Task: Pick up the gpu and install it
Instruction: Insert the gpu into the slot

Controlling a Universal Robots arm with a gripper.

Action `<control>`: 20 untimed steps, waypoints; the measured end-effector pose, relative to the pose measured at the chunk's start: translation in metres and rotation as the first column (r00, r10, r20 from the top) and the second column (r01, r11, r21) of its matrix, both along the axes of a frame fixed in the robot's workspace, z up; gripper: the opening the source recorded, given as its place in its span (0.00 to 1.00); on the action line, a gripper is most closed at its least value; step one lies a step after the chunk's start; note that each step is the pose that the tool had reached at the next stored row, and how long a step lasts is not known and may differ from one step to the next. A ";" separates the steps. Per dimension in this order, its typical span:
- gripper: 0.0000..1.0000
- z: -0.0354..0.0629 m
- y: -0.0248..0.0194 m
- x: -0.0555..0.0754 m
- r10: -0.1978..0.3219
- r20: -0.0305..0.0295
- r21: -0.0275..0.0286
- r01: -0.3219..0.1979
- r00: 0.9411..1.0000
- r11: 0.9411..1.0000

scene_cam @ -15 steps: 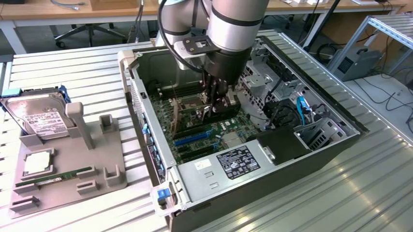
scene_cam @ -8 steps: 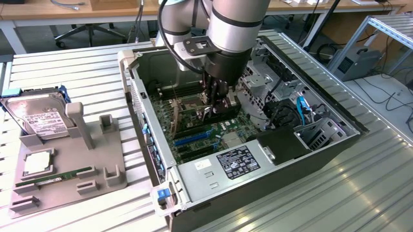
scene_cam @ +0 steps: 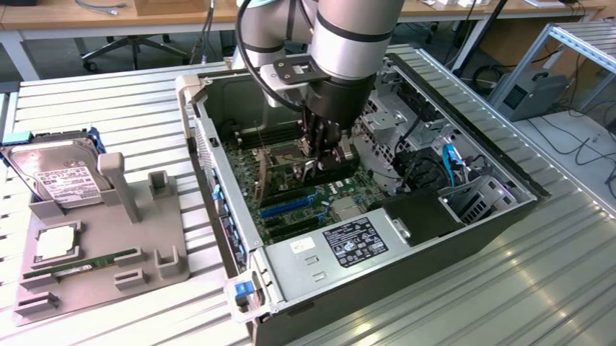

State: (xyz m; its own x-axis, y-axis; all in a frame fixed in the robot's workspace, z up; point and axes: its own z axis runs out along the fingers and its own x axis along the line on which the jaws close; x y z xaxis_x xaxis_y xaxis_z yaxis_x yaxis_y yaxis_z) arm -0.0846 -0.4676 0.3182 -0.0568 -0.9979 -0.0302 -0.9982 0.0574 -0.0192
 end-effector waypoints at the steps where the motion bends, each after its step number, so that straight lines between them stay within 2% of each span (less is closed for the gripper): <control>1: 0.27 -0.0001 -0.0002 0.000 0.000 0.000 0.000 0.000 1.000 1.000; 20: 0.27 -0.0011 -0.0064 -0.002 0.000 0.000 0.000 0.000 1.000 1.000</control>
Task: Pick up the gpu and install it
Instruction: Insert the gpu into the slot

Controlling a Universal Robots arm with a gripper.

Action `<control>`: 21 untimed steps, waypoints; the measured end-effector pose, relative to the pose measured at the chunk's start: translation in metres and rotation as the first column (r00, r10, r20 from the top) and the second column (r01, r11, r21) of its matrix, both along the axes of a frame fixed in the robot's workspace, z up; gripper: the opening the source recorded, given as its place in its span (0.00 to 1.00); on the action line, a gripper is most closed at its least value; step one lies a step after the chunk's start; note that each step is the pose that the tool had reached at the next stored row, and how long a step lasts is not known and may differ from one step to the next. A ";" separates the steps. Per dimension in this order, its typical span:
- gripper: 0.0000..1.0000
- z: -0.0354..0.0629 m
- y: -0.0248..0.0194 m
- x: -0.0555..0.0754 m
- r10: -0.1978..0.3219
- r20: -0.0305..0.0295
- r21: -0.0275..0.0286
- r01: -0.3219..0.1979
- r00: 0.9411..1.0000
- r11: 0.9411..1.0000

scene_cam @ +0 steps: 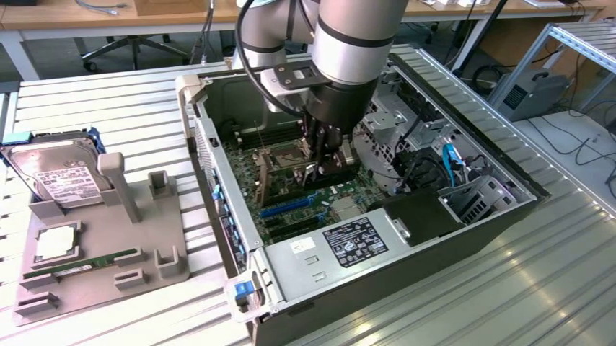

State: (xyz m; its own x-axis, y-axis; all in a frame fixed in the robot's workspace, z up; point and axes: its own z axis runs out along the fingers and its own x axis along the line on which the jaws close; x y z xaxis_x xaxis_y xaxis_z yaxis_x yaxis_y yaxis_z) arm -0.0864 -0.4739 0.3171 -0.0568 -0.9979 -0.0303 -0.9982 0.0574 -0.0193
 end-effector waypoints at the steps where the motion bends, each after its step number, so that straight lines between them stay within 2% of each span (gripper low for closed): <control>1: 0.27 0.0000 -0.0001 0.000 0.000 0.000 0.000 0.000 1.000 1.000; 21: 0.27 -0.0017 -0.0044 -0.003 0.000 0.000 0.000 0.000 1.000 1.000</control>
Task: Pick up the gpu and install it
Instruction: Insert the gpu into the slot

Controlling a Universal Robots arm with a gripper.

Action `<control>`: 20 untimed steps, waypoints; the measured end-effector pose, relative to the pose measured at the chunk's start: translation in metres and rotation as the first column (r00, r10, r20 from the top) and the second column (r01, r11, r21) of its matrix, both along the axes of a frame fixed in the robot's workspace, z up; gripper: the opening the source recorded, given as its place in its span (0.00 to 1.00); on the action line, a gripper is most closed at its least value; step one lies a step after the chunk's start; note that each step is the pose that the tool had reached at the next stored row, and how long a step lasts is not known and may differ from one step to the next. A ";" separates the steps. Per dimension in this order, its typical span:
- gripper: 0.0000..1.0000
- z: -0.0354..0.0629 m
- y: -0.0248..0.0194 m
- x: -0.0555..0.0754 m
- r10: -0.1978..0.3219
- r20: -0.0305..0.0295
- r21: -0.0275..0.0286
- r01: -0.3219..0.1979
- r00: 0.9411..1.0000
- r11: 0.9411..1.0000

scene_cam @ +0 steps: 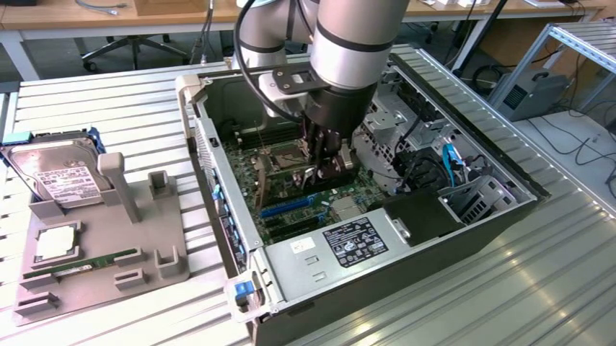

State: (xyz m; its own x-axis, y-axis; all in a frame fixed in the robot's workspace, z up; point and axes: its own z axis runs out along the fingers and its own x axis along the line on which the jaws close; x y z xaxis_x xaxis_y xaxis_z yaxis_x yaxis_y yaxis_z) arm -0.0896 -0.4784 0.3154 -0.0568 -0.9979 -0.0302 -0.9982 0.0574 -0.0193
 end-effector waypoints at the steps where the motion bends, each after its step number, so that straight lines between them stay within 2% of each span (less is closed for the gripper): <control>1: 0.27 -0.0001 -0.0002 0.000 0.000 0.000 0.000 0.000 1.000 1.000; 20: 0.27 -0.0020 -0.0039 -0.002 0.000 0.000 0.000 0.000 1.000 1.000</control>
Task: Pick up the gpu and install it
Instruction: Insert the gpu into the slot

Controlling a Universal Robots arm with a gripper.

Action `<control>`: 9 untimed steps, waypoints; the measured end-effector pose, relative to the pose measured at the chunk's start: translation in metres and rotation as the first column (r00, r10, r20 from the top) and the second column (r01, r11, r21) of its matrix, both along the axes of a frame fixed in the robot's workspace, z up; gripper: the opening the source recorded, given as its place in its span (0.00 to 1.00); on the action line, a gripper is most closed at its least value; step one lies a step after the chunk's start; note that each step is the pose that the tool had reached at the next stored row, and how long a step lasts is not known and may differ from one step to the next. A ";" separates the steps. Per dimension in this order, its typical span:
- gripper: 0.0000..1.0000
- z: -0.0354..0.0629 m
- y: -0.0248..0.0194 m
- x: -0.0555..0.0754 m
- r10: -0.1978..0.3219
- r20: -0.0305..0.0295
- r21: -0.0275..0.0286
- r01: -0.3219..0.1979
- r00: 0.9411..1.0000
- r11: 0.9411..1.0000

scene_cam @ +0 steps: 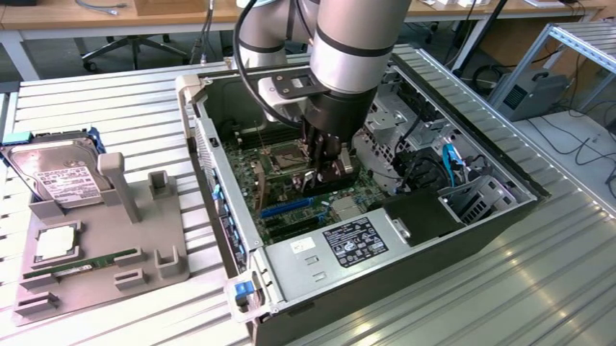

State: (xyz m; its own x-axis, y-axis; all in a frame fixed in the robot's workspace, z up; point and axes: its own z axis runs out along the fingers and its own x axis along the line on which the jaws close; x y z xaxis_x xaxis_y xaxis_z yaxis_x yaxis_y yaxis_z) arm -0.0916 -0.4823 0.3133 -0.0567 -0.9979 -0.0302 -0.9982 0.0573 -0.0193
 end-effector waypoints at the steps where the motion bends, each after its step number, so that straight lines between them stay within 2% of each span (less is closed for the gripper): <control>1: 0.27 -0.0001 0.0000 0.000 0.000 0.000 0.000 0.000 1.000 1.000; 9: 0.27 -0.0010 0.0000 -0.002 0.000 0.000 0.000 0.000 1.000 1.000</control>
State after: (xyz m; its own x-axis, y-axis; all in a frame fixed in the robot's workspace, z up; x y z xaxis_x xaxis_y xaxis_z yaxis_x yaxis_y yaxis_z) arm -0.0935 -0.4823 0.3124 -0.0568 -0.9979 -0.0302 -0.9982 0.0574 -0.0193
